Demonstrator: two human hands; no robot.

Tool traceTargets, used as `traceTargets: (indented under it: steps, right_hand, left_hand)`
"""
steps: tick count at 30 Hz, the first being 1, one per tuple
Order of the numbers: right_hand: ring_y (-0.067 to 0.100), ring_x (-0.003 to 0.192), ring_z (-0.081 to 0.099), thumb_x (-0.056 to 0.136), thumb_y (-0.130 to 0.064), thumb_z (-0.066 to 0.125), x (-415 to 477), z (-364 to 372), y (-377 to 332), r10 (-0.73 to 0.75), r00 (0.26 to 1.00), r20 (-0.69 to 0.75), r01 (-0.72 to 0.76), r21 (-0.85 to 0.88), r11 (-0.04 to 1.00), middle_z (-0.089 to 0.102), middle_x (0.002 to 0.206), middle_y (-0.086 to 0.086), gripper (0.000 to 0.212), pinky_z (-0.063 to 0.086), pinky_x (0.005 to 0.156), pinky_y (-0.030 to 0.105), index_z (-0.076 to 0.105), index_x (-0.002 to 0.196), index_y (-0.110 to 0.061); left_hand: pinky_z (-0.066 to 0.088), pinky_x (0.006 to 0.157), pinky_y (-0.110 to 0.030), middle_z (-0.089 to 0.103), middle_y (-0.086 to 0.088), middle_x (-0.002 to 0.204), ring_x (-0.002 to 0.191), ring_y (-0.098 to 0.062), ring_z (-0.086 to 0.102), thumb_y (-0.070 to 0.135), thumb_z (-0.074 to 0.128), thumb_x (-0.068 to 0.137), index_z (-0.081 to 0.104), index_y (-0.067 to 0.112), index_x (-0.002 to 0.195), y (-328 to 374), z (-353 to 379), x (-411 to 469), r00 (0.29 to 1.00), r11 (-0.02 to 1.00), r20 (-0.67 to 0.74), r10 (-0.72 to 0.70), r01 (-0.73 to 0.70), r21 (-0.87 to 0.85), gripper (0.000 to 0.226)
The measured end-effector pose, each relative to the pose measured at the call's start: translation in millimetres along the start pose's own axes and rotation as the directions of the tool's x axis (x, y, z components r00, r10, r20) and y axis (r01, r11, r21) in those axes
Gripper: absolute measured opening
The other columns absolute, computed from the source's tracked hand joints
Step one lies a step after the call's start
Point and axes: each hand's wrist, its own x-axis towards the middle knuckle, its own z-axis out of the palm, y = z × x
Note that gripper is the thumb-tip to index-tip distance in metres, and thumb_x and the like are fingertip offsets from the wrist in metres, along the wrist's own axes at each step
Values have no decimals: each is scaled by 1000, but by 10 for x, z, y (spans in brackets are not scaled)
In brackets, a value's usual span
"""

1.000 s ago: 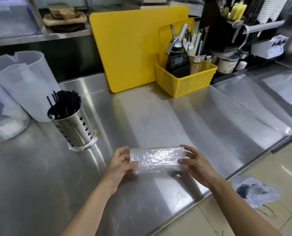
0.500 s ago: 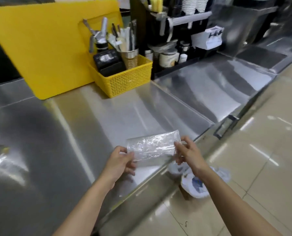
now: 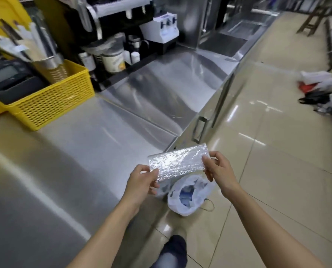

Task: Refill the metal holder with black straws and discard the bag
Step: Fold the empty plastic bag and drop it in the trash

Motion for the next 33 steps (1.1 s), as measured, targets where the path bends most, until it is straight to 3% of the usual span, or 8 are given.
traceTargets:
  steps: [4,7,12,15,19,24,28,33]
  right_hand:
    - [15,44,34,91,-15,55,335,-371,129,51,995,-89,-53,-21,998,42,56,5,11,31,39,20,52,84,-8]
    - [13,41,37,91,-15,55,626,-609,195,99,990,-98,-108,-88,990,45,56,6,11,32,39,20,52,85,-6]
    - [8,38,41,90,-15,56,1097,-876,256,159,985,-75,-169,-169,971,50,57,6,9,35,39,18,54,83,-9]
    - [8,38,42,90,-15,56,1288,-941,393,211,975,-66,-220,-173,960,51,59,8,10,35,38,17,54,82,-10]
    - [3,38,43,89,-18,58,1494,-945,622,319,948,-17,-316,-196,928,50,59,5,9,33,40,15,53,88,-10]
    - [14,55,44,88,-21,60,1693,-952,1006,410,912,23,-391,-251,885,49,62,3,19,34,53,25,48,100,-14]
    - [18,59,41,88,-21,58,1819,-1016,1405,409,909,85,-356,-358,864,44,63,6,16,34,52,27,44,95,-20]
    - [13,51,37,87,-17,58,2054,-1058,2123,481,870,107,-409,-386,827,46,61,3,15,30,50,24,48,76,-16]
  left_hand:
    - [46,54,-30,58,-9,69,59,-20,52,16,55,89,52,4,96,-60,458,290,992,998,123,-44,38,51,14]
    - [46,60,-34,60,-14,72,60,-22,54,16,56,89,53,1,97,-112,727,566,987,995,135,-90,82,63,17]
    - [47,50,-22,59,-11,79,58,-15,54,17,56,89,51,1,102,-160,1085,930,977,984,120,-174,168,53,21]
    - [47,48,-21,59,-12,83,60,-15,55,18,58,88,52,0,105,-228,1185,1085,970,973,78,-232,230,28,26]
    - [46,54,-26,59,-10,76,58,-15,55,17,59,87,53,7,94,-364,1247,1215,945,945,22,-326,326,-29,14]
    - [43,55,-28,59,-16,81,55,-16,52,14,58,88,52,10,84,-657,1390,1302,901,902,-61,-429,422,-94,8]
    - [44,49,-28,59,-14,73,55,-19,52,11,58,86,46,7,100,-980,1596,1373,867,901,-246,-433,408,-149,19]
    - [45,49,-31,58,-12,68,54,-21,51,9,58,86,46,8,93,-1511,1977,1528,796,899,-418,-438,386,-207,13]
